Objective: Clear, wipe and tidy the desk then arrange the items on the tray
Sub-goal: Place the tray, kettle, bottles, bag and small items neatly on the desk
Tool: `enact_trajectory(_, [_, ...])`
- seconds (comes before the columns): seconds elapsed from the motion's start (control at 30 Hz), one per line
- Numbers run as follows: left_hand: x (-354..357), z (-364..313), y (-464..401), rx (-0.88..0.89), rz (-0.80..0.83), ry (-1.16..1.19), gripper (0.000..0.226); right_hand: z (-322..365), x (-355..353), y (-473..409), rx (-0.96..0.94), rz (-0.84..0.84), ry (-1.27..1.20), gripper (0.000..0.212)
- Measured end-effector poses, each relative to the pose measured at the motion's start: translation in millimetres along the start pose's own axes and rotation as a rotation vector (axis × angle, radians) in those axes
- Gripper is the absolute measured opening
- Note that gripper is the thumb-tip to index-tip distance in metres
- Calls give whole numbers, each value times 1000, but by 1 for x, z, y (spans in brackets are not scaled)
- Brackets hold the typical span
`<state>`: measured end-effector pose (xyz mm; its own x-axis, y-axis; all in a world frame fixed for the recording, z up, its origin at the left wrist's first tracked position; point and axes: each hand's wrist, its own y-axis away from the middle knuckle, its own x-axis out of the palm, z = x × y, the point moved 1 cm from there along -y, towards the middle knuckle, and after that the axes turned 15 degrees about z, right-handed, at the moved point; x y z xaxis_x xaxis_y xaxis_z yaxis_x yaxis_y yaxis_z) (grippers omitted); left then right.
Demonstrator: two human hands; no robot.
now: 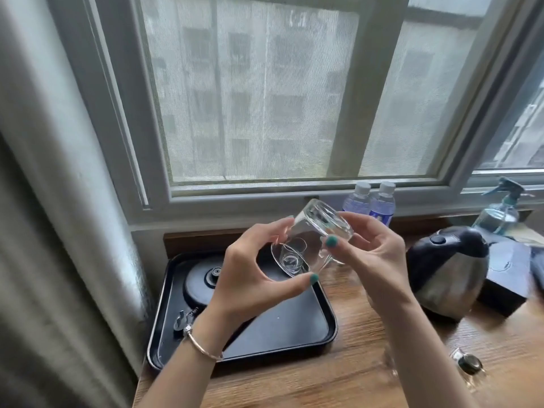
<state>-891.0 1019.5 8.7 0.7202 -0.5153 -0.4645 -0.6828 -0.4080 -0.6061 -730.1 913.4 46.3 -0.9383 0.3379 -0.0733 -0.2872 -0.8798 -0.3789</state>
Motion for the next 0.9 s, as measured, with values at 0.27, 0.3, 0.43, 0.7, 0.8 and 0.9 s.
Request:
enact_trajectory(0.27, [10, 66, 28, -280, 257, 297, 75, -24, 5, -27, 196, 232, 400, 69])
enact_trajectory(0.3, [8, 76, 31, -358, 298, 153, 81, -35, 9, -31, 206, 207, 458, 67])
enact_trajectory(0.43, [2, 114, 55, -714, 376, -495, 104, -81, 26, -49, 238, 162, 597, 63])
enact_trajectory(0.7, [11, 146, 76, -925, 378, -647, 101, -143, 48, -105, 233, 349, 1050, 66])
enact_trajectory(0.8, [17, 148, 75, -940, 343, -564, 106, -158, 46, -120, 260, 389, 1064, 65])
enact_trajectory(0.9, [23, 151, 73, -947, 368, -523, 102, -168, 39, -133, 268, 403, 1027, 63])
